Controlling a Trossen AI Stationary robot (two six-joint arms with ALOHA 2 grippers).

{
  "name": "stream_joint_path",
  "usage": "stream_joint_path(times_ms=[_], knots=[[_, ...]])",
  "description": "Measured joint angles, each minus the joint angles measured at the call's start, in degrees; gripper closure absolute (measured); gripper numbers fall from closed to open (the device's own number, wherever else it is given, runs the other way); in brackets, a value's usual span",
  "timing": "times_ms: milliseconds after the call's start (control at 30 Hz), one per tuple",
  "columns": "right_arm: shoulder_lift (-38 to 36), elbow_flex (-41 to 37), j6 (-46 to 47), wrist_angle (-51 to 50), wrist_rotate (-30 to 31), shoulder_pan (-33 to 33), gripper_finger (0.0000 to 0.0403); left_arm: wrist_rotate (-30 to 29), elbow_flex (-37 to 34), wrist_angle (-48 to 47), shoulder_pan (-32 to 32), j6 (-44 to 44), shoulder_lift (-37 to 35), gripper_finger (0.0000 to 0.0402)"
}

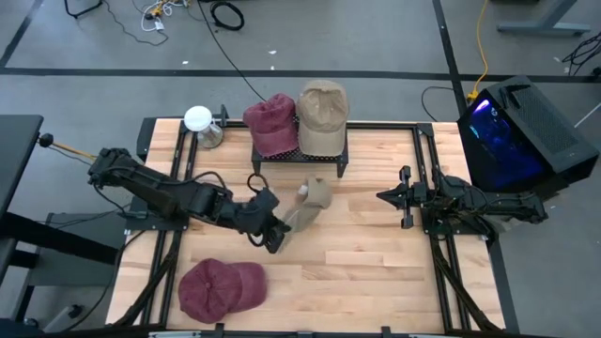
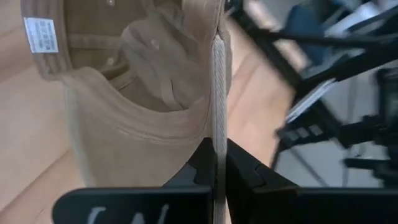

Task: Pick & Place hat
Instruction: Stack the brown cap on the brown cap on the shelf

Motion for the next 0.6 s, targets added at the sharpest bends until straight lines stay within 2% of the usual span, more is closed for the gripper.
stream_joint_path(times_ms=[333, 600], knots=[[-0.02, 0.0, 0.0, 0.0, 0.13, 0.0, 0.0392, -0.29, -0.23, 20.78, 5.59, 12.54, -0.07, 0.0388], [0.0, 0.0, 0.0, 0.01, 0.13, 0.01, 0.0392, 6.31, -0.23, 35.22, 13.84, 20.14, -0.07, 0.0388]])
